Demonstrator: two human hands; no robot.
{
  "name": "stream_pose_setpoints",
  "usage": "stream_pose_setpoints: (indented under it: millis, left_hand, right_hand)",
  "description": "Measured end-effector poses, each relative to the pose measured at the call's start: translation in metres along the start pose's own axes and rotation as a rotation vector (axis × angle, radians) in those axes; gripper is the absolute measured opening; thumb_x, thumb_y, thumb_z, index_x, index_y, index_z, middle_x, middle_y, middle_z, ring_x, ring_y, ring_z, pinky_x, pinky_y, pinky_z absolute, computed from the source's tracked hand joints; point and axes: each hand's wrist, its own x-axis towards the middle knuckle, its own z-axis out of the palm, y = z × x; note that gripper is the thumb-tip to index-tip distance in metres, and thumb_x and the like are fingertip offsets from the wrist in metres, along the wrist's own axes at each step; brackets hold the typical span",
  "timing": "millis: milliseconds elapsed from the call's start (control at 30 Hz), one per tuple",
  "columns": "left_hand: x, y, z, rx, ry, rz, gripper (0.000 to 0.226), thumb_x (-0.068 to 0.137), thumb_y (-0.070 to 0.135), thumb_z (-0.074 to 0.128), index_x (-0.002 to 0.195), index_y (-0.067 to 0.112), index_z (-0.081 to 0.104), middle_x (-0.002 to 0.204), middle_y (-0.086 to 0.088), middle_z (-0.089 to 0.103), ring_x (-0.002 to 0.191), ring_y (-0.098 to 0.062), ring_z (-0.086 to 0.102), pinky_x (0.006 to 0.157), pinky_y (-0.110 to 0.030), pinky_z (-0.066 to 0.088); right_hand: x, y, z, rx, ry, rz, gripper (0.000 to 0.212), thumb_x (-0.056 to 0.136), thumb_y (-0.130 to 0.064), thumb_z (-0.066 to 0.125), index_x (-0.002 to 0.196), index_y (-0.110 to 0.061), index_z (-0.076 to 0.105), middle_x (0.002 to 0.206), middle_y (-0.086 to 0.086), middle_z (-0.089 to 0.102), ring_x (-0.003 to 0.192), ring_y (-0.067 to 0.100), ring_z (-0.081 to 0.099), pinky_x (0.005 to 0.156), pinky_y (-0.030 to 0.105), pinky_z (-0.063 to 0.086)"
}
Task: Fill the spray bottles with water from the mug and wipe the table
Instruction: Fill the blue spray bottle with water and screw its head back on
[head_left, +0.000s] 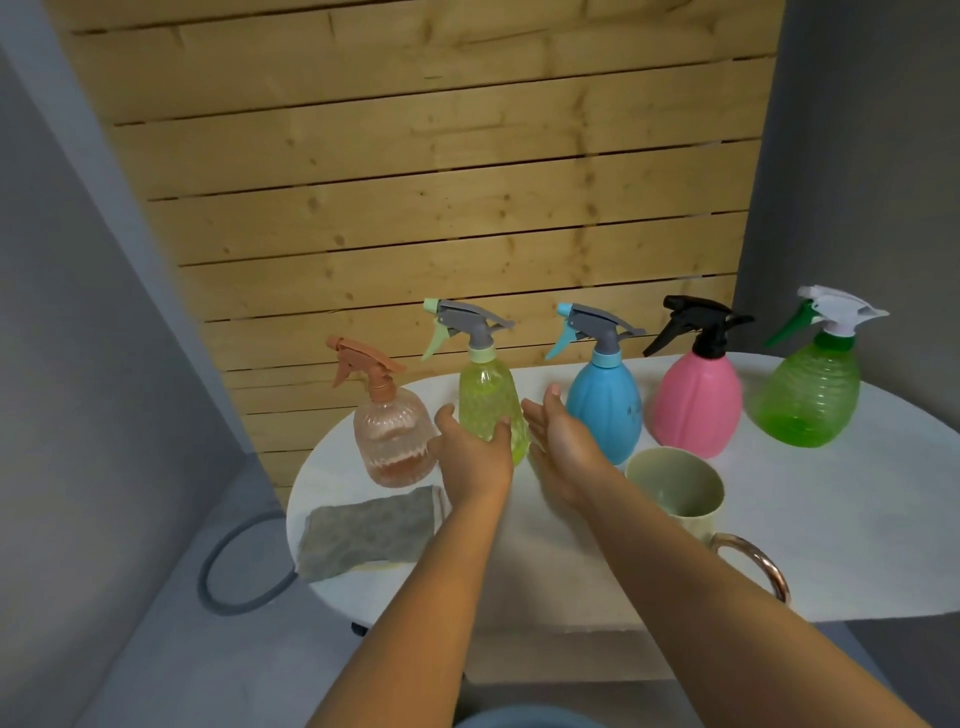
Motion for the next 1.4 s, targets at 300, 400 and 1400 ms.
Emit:
stream_pose_setpoints:
  millis: [300,400,1400]
  left_hand:
    - [-0.025,0.018,-0.003,0.105,-0.058,0.017,0.027,0.089,0.023,0.054,0.112,0.01,0.05,0.118,-0.011,0.055,0.105,-0.031,0.055,0.079,-0.031,0.04]
    - [-0.03,0.028,0.009,0.083,-0.157,0.031,0.026,0.089,0.022,0.053,0.113,0.012,0.053,0.117,-0.01,0.058,0.101,-0.028,0.057,0.08,-0.031,0.043]
    - [-0.145,0.047,-0.142,-0.494,-0.315,0.29,0.044,0.082,0.023,0.068,0.121,0.033,0.049,0.117,-0.001,0.06,0.103,-0.02,0.062,0.088,-0.037,0.052]
  right_hand:
    - [-0.039,-0.039,-0.032,-0.548,0.513,-0.388,0.035,0.084,-0.009,0.061,0.118,-0.009,0.051,0.109,0.006,0.057,0.1,0.021,0.056,0.084,0.031,0.046]
    - [-0.031,-0.05,-0.044,-0.731,0.581,-0.36,0.053,0.081,-0.018,0.069,0.127,-0.007,0.044,0.123,0.01,0.05,0.111,0.027,0.052,0.089,0.036,0.047]
    - [-0.204,-0.025,-0.034,-0.873,-0.132,-0.409,0.045,0.069,-0.039,0.078,0.105,-0.025,0.055,0.098,-0.007,0.064,0.089,0.011,0.062,0.076,0.03,0.052]
